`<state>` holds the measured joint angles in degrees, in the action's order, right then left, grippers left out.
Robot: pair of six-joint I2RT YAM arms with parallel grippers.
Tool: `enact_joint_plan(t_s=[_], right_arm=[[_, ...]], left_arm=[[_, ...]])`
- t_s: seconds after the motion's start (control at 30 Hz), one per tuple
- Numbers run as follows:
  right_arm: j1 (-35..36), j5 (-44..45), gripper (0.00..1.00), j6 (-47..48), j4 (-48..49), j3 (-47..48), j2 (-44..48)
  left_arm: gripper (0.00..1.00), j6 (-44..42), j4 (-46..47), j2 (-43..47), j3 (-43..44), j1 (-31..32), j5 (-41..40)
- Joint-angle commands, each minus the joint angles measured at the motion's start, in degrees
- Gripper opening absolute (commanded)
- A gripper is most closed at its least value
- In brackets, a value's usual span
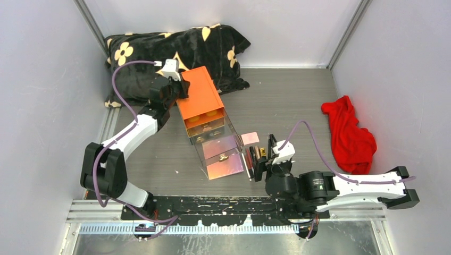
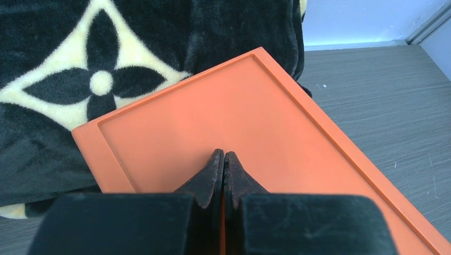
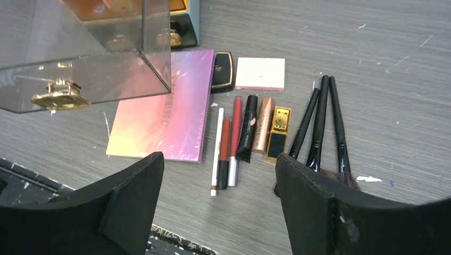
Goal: Organize the makeup
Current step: Pick up the makeup from the center of the board.
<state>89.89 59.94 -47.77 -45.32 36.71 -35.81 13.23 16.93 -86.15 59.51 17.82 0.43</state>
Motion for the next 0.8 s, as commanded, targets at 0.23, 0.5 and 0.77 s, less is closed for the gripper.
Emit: enact_joint_plan(t_s=[0.23,0.5,0.77], right_arm=[[0.0,11.5,0.8,0.6,-5.1,12.6,-2.0],[0.1,14.5,0.8,2.8,-8.9,17.9,-3.3],[-2.7,15.3,0.8,9.6,-6.4,24.4,-12.3]], left_arm=[[0.08,-0.6,-19.0,1.5,-2.2,-0.6,-2.4],[0.1,0.1,-19.4,2.1,-2.4,-0.6,-2.2],[0.1,-0.1,-20.4,2.8,-1.8,-0.5,-2.3]])
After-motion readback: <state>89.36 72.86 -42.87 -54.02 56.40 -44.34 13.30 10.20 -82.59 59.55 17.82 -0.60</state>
